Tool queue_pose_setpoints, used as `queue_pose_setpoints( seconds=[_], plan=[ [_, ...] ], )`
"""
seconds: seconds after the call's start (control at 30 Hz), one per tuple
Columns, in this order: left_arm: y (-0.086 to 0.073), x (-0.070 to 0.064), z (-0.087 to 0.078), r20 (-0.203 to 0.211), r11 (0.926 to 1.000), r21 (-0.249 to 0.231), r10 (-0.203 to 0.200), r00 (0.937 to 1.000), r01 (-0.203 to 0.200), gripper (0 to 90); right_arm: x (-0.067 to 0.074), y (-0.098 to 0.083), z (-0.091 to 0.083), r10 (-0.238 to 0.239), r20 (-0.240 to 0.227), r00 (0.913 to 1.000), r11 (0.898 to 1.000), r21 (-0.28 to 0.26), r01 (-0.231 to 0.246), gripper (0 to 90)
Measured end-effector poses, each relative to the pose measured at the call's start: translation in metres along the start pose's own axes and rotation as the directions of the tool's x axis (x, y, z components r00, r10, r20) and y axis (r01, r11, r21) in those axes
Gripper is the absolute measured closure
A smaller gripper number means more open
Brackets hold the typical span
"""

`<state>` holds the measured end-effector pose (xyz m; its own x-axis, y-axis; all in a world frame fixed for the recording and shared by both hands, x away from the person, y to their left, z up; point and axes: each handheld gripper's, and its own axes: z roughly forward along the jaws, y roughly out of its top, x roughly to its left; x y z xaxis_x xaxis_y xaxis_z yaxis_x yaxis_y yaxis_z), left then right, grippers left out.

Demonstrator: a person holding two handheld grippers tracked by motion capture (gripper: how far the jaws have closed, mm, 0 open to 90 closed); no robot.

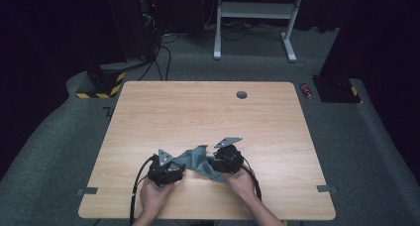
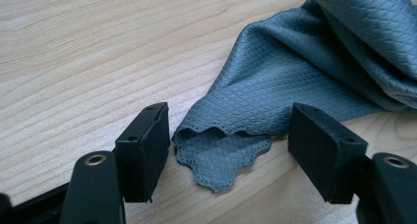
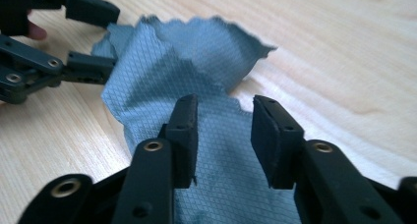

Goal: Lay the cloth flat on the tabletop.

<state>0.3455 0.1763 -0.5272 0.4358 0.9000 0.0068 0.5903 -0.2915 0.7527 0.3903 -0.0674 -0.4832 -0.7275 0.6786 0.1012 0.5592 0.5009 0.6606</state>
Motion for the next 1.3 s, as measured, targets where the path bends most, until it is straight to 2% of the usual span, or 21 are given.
queue_pose_setpoints(
  seconds=[0.03, 0.13, 0.23, 0.33, 0.37, 0.43, 0.47, 0.5, 0.53, 0.7, 0.9, 0.97, 1.03, 1.1, 1.3],
  plan=[
    [0.000, 0.000, 0.000, 0.000, 1.0000, 0.000, 0.000, 1.0000, 0.000, 32.4, 0.001, -0.001, 0.003, 0.008, -0.004, 1.0000, 1.000, 0.010, -0.008, 60.0],
    [0.000, 0.000, 0.000, 0.000, 1.0000, 0.000, 0.000, 1.0000, 0.000, 32.4, 0.002, 0.000, 0.011, -0.006, -0.016, 0.9998, 1.000, 0.024, 0.007, 57.6],
    [0.000, 0.000, 0.000, 0.000, 1.0000, 0.000, 0.000, 1.0000, 0.000, 32.4, 0.005, 0.000, 0.023, 0.018, -0.025, 0.9995, 0.997, 0.072, -0.016, 57.3],
    [0.000, 0.000, 0.000, 0.000, 1.0000, 0.000, 0.000, 1.0000, 0.000, 32.4, 0.008, 0.000, 0.028, 0.000, -0.027, 0.9996, 0.996, 0.087, 0.003, 62.5],
    [0.000, 0.000, 0.000, -0.001, 1.0000, -0.001, 0.000, 1.0000, 0.000, 32.5, 0.009, 0.000, 0.031, -0.035, -0.028, 0.9990, 0.995, 0.096, 0.037, 66.4],
    [0.000, 0.000, 0.000, -0.001, 1.0000, -0.001, 0.000, 1.0000, 0.000, 32.4, 0.013, -0.001, 0.030, -0.067, -0.020, 0.9975, 0.992, 0.102, 0.069, 76.6],
    [0.000, 0.000, 0.000, -0.001, 1.0000, -0.001, 0.000, 1.0000, 0.000, 32.4, 0.013, -0.001, 0.030, -0.067, -0.020, 0.9975, 0.992, 0.102, 0.069, 76.6],
    [0.000, 0.000, 0.000, -0.002, 1.0000, -0.001, 0.000, 1.0000, 0.000, 32.4, 0.015, 0.000, 0.028, -0.090, -0.015, 0.9958, 0.991, 0.096, 0.091, 82.8],
    [0.000, 0.000, 0.000, -0.002, 1.0000, -0.001, -0.001, 1.0000, 0.001, 32.5, 0.015, 0.000, 0.027, -0.092, -0.012, 0.9957, 0.992, 0.091, 0.093, 83.7],
    [0.000, 0.000, 0.000, -0.002, 1.0000, -0.001, -0.001, 1.0000, 0.001, 32.4, 0.014, 0.000, 0.019, -0.100, -0.001, 0.9950, 0.993, 0.070, 0.100, 84.1],
    [0.000, 0.000, 0.000, -0.002, 1.0000, 0.000, 0.000, 1.0000, 0.000, 32.4, 0.002, -0.002, 0.006, -0.067, 0.029, 0.9973, 0.996, 0.061, 0.065, 83.3],
    [0.000, 0.000, 0.000, -0.002, 1.0000, 0.000, -0.001, 1.0000, 0.001, 32.4, -0.002, -0.004, 0.004, -0.054, 0.027, 0.9982, 0.997, 0.061, 0.052, 80.8],
    [0.000, 0.000, 0.000, -0.002, 1.0000, 0.000, -0.001, 1.0000, 0.001, 32.4, -0.005, -0.005, 0.005, -0.043, 0.012, 0.9990, 0.996, 0.082, 0.042, 76.9],
    [0.000, 0.000, 0.000, -0.002, 1.0000, 0.000, -0.002, 1.0000, 0.002, 32.4, -0.004, -0.008, 0.007, -0.050, 0.008, 0.9987, 0.995, 0.092, 0.049, 76.5],
    [0.000, 0.000, 0.000, -0.002, 1.0000, 0.000, -0.002, 1.0000, 0.002, 32.4, -0.001, -0.009, 0.011, -0.073, 0.013, 0.9972, 0.991, 0.117, 0.071, 87.2]
  ],
)
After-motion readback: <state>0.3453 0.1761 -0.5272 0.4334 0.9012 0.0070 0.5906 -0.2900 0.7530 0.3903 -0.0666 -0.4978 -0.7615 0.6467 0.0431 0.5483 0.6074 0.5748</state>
